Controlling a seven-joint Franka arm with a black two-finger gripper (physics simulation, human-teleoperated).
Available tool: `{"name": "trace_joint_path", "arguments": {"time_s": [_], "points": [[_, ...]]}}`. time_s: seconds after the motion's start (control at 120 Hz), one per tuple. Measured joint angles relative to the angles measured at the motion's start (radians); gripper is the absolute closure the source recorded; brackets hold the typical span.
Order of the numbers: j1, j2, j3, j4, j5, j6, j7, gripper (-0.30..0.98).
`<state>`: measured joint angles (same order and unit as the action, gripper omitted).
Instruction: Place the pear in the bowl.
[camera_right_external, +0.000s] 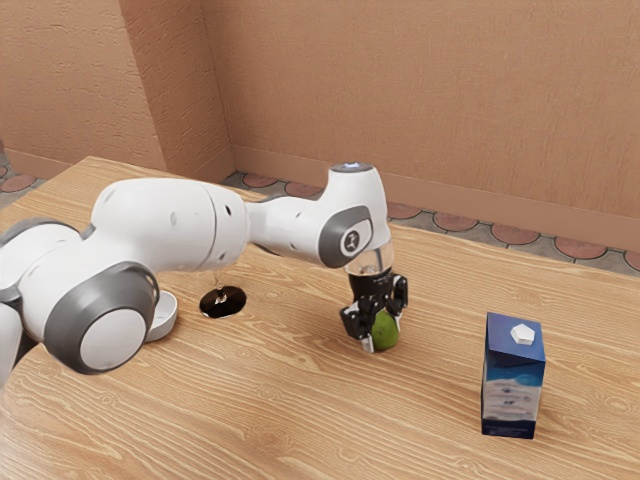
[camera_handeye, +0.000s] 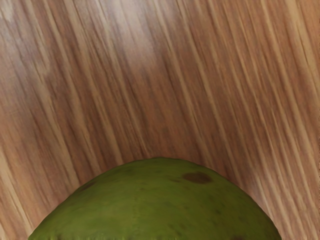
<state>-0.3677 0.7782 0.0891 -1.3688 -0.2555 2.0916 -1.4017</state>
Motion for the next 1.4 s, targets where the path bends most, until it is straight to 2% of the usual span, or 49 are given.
{"name": "trace_joint_path", "arguments": {"time_s": [0.283,0.658,0.883,1.125,1.4], "points": [[-0.003,-0.055,0.004,-0.018,0.006,-0.005,-0.007,0.38],[-0.005,-0.489,0.034,-0.441,0.009,0.005,-0.014,0.4],[0.008,-0.675,0.07,-0.657,0.01,0.036,-0.019,0.41],[0.014,-0.813,0.151,-0.795,0.04,0.053,-0.023,0.42],[0.022,-0.865,0.288,-0.83,0.11,0.055,-0.026,0.42]]}}
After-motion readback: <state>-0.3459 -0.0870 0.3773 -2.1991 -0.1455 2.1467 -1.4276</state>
